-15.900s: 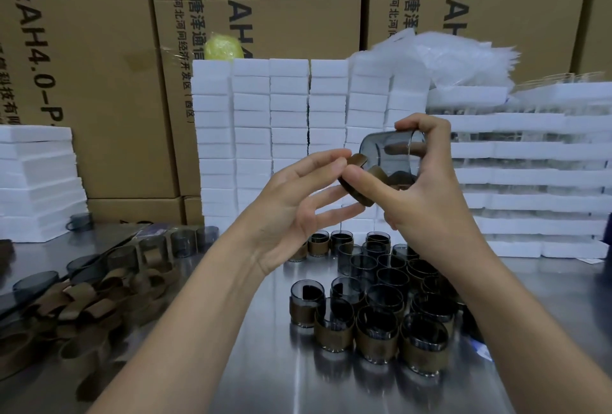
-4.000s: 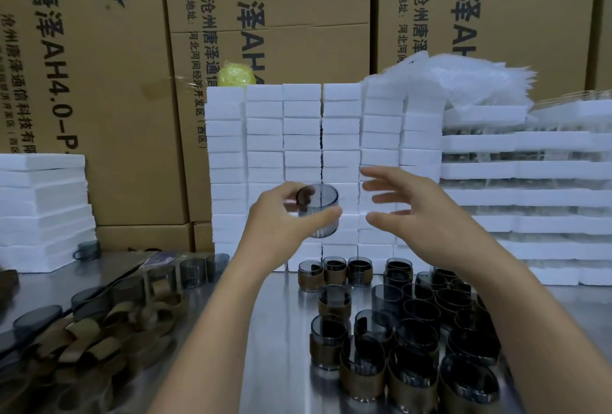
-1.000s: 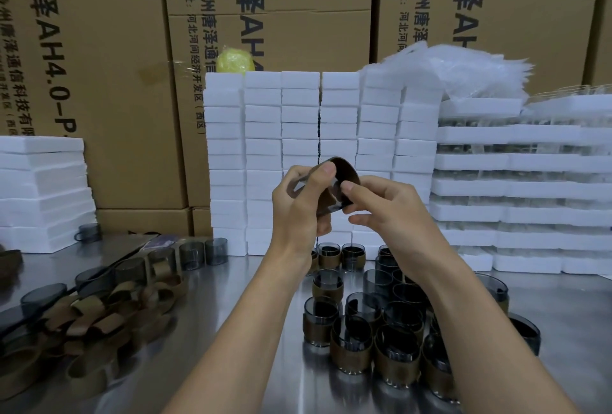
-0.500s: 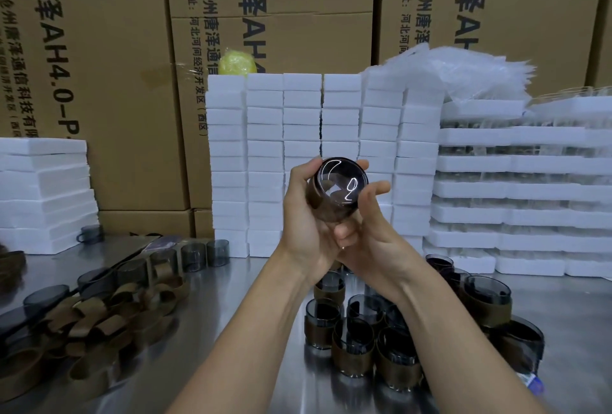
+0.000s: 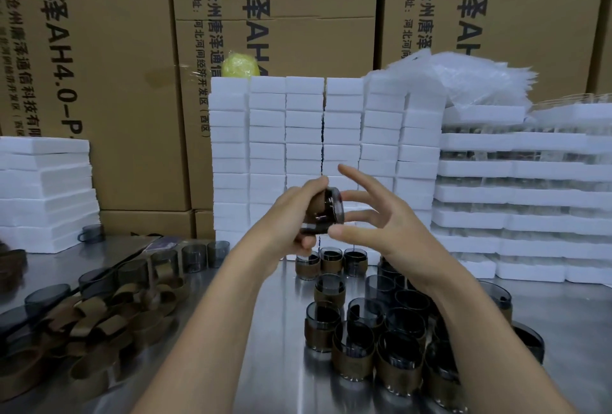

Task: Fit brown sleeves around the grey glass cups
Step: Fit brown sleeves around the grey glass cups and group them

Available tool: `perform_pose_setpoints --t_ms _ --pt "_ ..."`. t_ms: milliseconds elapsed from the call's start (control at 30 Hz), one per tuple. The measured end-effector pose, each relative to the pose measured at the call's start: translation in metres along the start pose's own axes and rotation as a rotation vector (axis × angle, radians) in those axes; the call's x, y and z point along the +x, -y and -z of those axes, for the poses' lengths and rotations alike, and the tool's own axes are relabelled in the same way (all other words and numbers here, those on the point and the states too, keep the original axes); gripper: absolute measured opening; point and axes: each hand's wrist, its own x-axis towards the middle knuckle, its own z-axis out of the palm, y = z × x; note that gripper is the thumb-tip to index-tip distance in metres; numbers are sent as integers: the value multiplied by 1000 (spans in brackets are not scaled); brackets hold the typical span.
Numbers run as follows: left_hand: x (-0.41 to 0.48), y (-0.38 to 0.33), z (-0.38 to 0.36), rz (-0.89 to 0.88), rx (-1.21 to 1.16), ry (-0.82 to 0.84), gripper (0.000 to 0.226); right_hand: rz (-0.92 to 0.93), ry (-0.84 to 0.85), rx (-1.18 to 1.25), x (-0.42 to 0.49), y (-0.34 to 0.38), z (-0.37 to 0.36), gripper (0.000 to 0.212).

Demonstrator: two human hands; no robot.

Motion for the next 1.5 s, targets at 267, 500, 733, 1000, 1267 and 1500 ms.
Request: perform_pose_setpoints --t_ms 267,500,733,1000,1267,1500 --pt "-2 -6 14 -198 -83 -22 72 66 -187 274 8 6 -17 55" --pt "-9 -1 -8 -329 -153 17 52 81 -302 265 10 8 -26 64" --pt "-5 7 -31 -325 -433 61 62 192 -399 159 10 3 -38 57" --pt "-3 6 -39 -462 -482 124 41 223 -414 120 9 4 -45 67" --pt "-2 10 -43 -559 -361 -14 40 340 -377 2 10 2 -54 52" --pt "-2 17 -44 -687 -241 -109 34 382 -415 -92 10 2 -56 41"
